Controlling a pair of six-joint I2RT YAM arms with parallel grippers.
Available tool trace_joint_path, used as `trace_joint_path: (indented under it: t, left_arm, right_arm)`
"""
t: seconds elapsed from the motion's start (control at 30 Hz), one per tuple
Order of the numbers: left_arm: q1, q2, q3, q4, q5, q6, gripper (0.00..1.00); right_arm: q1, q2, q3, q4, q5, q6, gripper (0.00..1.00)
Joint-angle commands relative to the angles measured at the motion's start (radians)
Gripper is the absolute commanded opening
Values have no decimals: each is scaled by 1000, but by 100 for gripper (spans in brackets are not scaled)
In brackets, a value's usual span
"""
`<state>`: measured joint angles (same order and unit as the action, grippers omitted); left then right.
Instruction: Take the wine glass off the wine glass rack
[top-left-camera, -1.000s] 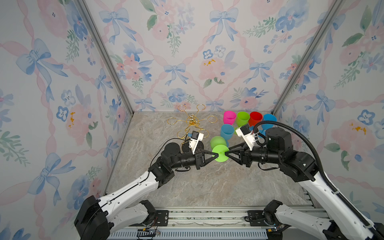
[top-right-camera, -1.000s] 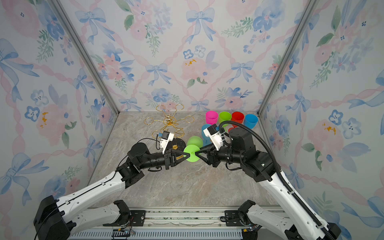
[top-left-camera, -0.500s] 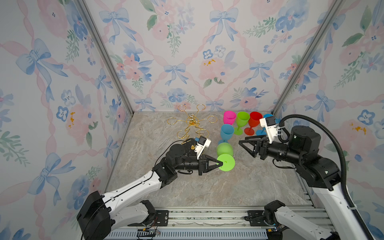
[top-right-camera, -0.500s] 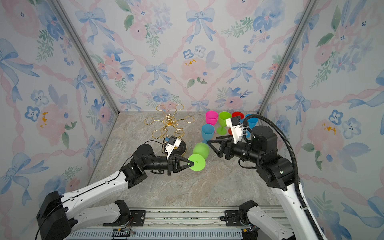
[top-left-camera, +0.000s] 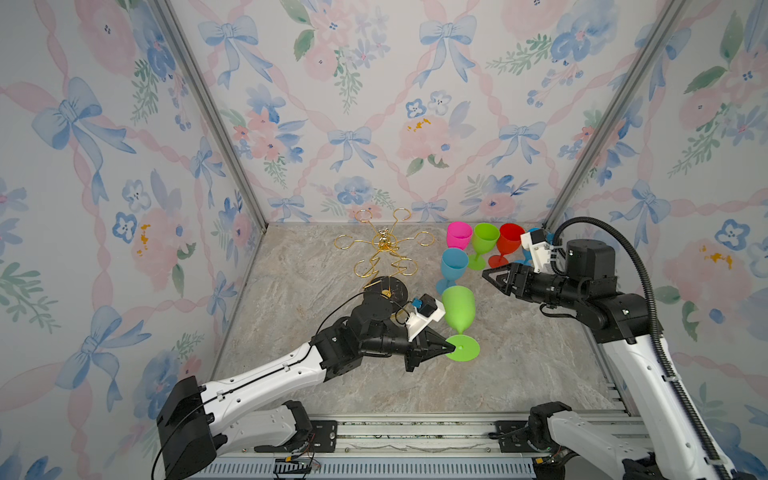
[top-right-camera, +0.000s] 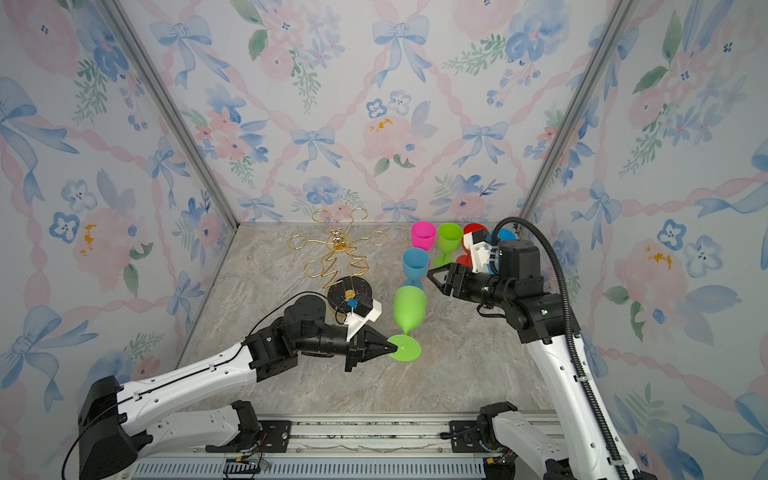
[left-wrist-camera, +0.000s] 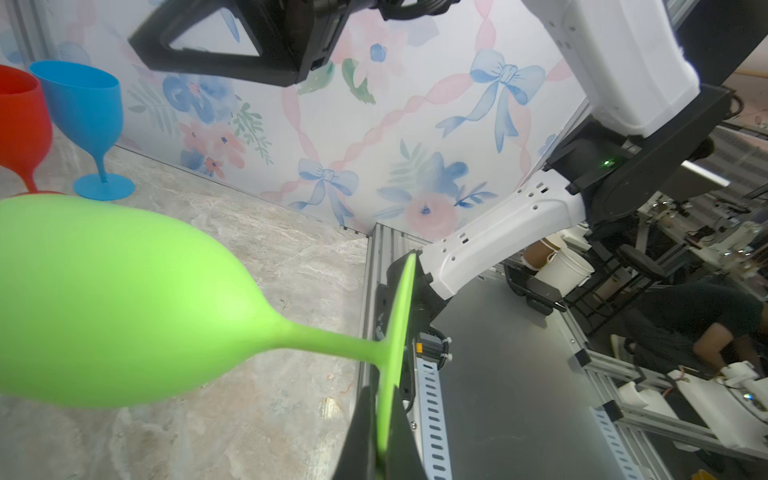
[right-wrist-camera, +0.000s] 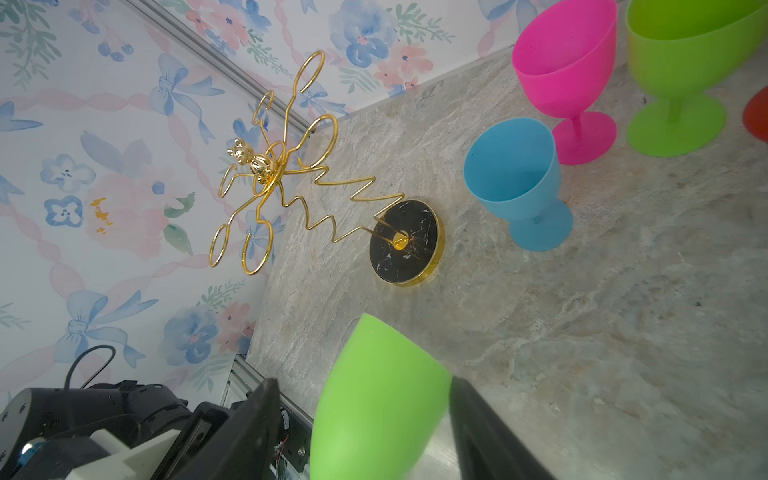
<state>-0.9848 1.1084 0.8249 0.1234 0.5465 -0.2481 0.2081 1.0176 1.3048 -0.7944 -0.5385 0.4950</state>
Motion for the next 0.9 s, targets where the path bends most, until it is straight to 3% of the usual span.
trace_joint_path:
  t: [0.0, 0.37, 0.5, 0.67, 0.77, 0.87]
  left_arm:
    - [-14, -37, -8, -45, -199, 162, 0]
    - [-171, -110, -44, -44, -482, 451, 0]
    - [-259, -83, -46, -44, -609, 556, 0]
    - [-373, 3, -50, -43, -882, 733, 0]
    - [-400, 47, -54, -44, -995, 819, 0]
    - [-400, 60, -68, -42, -1039, 854, 0]
  right_arm:
    - [-9, 11, 11, -52, 6, 7, 67]
    - [-9, 81, 87, -126, 14, -32, 68]
    - [-9, 104, 118, -151, 11, -45, 68]
    - [-7, 129, 149, -199, -3, -67, 68]
    - [-2, 140, 164, -239, -4, -89, 68]
    - [7, 145, 177, -270, -3, -109, 68]
